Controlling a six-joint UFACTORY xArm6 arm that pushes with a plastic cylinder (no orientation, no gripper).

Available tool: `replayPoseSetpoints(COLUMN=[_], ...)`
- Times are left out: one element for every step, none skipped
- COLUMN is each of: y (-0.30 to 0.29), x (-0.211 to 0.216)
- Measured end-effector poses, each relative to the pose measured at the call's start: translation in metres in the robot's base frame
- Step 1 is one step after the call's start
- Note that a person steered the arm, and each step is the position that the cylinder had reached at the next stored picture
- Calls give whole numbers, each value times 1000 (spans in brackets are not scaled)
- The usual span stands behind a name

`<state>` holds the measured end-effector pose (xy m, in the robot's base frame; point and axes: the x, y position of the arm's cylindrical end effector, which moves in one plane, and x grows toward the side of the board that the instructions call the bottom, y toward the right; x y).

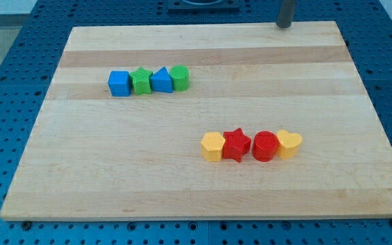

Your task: Push the yellow heart to the center

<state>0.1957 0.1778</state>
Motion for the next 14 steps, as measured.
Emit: replayPoseSetpoints(y=[0,0,23,69,88,86,78,56,45,20,-5,-24,-61,-89], x=[-1,5,78,161,227,302,341,353,353,353,334,314,312,312])
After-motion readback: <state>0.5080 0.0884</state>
